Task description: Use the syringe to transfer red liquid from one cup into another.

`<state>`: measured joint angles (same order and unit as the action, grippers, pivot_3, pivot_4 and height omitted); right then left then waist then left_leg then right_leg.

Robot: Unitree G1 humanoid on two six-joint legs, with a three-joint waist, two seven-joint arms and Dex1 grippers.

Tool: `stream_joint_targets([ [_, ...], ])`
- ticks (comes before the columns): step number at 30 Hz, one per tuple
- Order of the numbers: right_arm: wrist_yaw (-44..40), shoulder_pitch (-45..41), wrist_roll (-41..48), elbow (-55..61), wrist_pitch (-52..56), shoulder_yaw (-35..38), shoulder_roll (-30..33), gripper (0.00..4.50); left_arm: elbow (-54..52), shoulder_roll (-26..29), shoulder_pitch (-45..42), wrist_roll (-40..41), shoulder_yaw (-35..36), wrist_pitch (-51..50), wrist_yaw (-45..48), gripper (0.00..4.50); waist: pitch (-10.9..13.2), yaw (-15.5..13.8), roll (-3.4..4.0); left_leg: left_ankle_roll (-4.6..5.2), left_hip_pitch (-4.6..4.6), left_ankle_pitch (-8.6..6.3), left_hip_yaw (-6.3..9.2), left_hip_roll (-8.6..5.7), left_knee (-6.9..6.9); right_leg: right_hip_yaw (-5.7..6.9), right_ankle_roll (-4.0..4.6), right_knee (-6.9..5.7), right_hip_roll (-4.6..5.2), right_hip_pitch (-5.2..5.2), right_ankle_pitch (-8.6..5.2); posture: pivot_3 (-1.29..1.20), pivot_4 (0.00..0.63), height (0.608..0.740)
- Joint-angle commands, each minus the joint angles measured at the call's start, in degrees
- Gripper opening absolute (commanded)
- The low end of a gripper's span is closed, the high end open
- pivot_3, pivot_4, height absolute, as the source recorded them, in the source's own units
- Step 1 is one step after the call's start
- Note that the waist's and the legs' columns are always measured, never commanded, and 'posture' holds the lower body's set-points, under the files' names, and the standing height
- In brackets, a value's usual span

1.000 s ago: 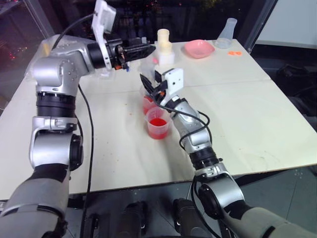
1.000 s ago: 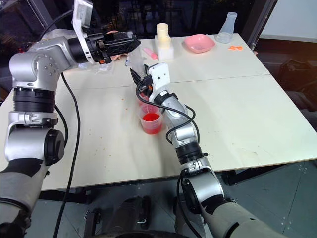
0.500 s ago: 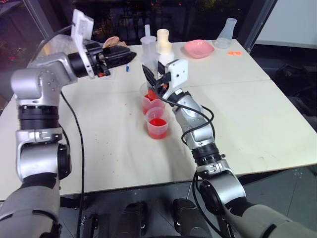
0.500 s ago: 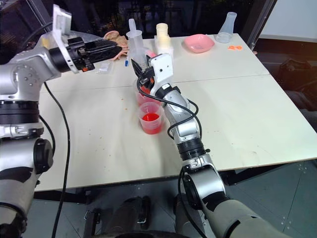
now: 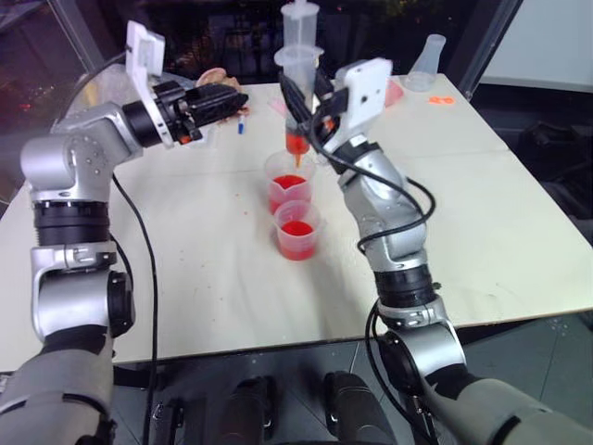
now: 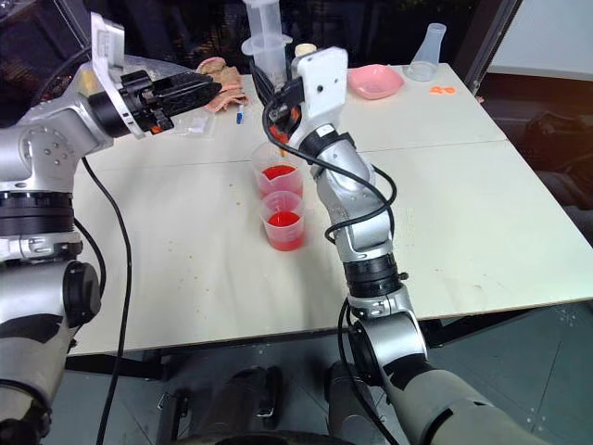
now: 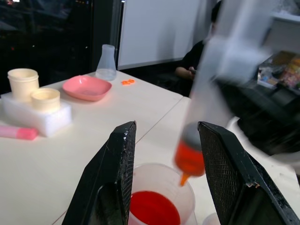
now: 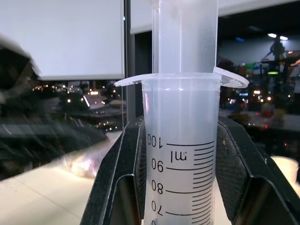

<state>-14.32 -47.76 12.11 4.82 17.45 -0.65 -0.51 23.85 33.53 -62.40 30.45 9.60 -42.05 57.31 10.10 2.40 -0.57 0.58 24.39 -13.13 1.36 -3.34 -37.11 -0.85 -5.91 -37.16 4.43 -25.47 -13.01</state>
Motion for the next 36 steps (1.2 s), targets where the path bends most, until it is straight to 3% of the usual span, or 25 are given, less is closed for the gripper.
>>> stream_joint_targets([
  [1, 1.28, 1.43, 4.32, 9.8, 6.71, 0.88, -0.03, 1.37, 1.24, -0.53, -3.76, -0.74, -0.67, 2.54, 0.31, 2.19, 0.0, -0.03, 0.0, 0.0, 0.0, 0.0, 0.0, 0.0, 0.0, 0.0, 0.0, 0.0, 0.0, 0.0, 0.0, 0.0, 0.15, 0.74],
  [7, 0.28, 8.89, 8.0, 18.61, 11.86, -1.75, 0.33, 1.37, 4.69, -1.57, -6.68, -1.74, -2.54, 3.37, 2.67, 2.19, 0.0, 0.06, 0.0, 0.02, 0.0, 0.0, -0.01, 0.0, 0.0, 0.01, 0.0, 0.0, -0.02, 0.02, 0.0, 0.0, 0.15, 0.74],
  [15, -1.5, 15.47, 4.5, 17.27, 6.03, -5.64, 1.99, 1.37, 7.05, -3.22, -12.41, -0.65, -2.87, 1.14, 4.34, 2.19, 0.0, 0.0, -0.01, 0.04, 0.0, 0.0, -0.04, 0.0, -0.03, 0.03, -0.01, 0.0, -0.06, 0.03, -0.01, 0.0, 0.15, 0.74],
  [27, -2.18, 16.82, 2.12, 14.84, 1.56, -7.09, 1.96, 1.37, 6.27, -3.76, -15.24, 3.57, -0.43, -6.18, 4.45, 2.19, 0.0, 0.07, -0.01, 0.04, -0.01, 0.0, -0.04, 0.03, -0.06, 0.02, -0.01, 0.0, -0.12, 0.05, -0.01, 0.0, 0.15, 0.74],
  [36, -2.91, 16.96, 1.96, 14.68, 1.55, -7.32, 2.31, 1.37, 1.96, -0.02, -13.42, 5.66, -0.1, -11.67, 5.5, 2.19, 0.0, 0.09, -0.01, 0.04, -0.01, 0.0, -0.02, 0.03, -0.06, 0.0, -0.01, -0.01, -0.13, 0.04, -0.01, 0.0, 0.15, 0.74],
])
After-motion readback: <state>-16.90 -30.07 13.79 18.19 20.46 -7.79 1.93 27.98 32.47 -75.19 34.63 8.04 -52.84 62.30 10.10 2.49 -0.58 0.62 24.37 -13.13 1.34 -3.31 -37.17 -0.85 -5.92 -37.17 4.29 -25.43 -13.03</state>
